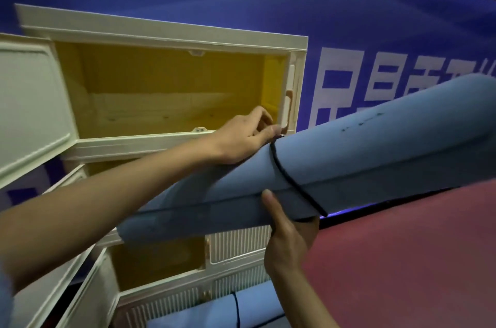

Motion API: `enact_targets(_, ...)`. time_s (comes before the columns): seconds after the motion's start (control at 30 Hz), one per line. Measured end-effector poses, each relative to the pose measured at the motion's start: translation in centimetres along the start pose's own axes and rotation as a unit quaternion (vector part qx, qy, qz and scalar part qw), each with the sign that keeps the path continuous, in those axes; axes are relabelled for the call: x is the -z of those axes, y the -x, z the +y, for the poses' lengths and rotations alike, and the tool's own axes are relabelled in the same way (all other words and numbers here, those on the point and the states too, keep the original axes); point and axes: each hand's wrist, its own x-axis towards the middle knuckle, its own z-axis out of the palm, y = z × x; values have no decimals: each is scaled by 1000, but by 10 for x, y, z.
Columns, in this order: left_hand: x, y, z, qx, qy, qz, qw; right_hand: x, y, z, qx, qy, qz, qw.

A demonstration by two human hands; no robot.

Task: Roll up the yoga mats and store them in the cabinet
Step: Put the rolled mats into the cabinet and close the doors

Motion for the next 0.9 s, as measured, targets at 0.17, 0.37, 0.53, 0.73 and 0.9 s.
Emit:
enact_targets(0.17, 27, 37, 13, -109, -164, -80, 977, -17, -15, -9, -3, -45, -79, 996)
enact_targets(0.37, 27, 43, -6, -109, -284, 76, 950, -17, -52, -7, -38, 65, -244, 967)
enact_targets(0.53, 35, 32, -11, -131, -267, 109, 949, 9, -95, -35, 3, 121, -268, 956)
enact_targets(0.73, 33, 8, -3, -126, -321, 109, 932, 26, -125, -51, 17, 214, -226, 950)
enact_targets(0.9, 41, -11, -1, -141, -352, 99, 920, 47, -149, -55, 72, 283, -157, 943)
